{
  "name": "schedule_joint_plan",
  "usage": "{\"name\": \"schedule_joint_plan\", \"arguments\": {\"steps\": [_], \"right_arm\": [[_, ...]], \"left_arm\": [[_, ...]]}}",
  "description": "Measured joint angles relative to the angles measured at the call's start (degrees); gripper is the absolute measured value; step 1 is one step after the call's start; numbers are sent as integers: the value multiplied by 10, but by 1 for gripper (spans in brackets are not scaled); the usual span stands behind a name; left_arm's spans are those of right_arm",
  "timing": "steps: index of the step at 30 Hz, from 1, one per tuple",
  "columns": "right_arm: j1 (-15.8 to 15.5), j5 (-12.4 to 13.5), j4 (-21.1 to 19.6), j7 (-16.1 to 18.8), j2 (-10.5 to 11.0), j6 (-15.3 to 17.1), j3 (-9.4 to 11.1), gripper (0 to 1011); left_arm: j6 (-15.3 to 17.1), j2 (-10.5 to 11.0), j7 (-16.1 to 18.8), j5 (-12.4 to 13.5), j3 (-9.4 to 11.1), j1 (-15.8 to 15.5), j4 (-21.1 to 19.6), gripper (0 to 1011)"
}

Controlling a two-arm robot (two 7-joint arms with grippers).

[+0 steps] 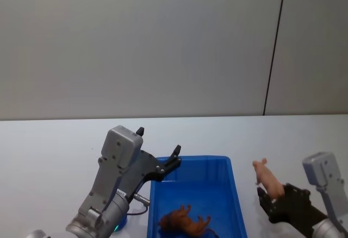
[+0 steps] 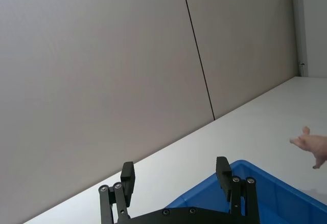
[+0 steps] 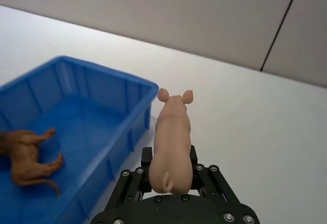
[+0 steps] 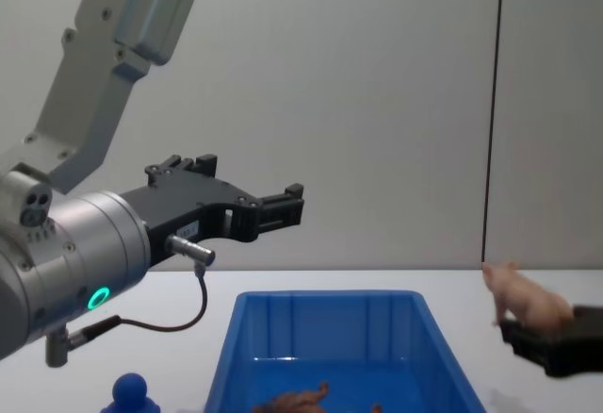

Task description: Pick up the two dolls from the table and place them into the box.

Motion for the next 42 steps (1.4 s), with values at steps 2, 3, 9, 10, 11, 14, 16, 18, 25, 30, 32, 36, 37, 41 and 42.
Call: {"name": "schedule_joint_plan", "arguments": {"steps": [2,3,9,10,11,14,16,18,25,30,32,36,37,41,42], "right_arm": [[5,-2,-5,9,-1,-1,0,361],[7,-3,-6,13,-2,-1,0,361],[24,-7,-10,48,-10,4,-5,361],[28,-7,-10,53,-12,6,-6,361],[31,-8,-10,57,-14,7,-7,360],[46,-9,-2,81,-24,20,-12,361],[51,-10,3,89,-28,24,-14,361],[60,-11,10,100,-34,31,-18,362],[79,-13,30,124,-50,43,-28,535],[84,-14,36,131,-54,44,-32,735],[85,-14,37,132,-55,43,-32,771],[84,-14,36,130,-52,37,-31,899],[83,-14,35,129,-50,36,-30,922],[77,-12,29,122,-41,30,-24,1001],[74,-11,27,121,-39,28,-22,1001]], "left_arm": [[0,0,0,0,0,0,0,1003],[0,0,0,0,0,0,0,1003],[0,0,0,0,0,0,0,1003],[0,0,0,0,0,0,0,1003],[0,0,0,0,0,0,0,1003],[0,0,0,0,0,0,0,1003],[0,0,0,0,0,0,0,1003],[0,0,0,0,0,0,0,1003],[0,0,0,0,0,0,0,1003],[0,0,0,0,0,0,0,1003],[0,0,0,0,0,0,0,1003],[0,0,0,0,0,0,0,1003],[0,0,0,0,0,0,0,1003],[0,0,0,0,0,0,0,1003],[0,0,0,0,0,0,0,1003]]}}
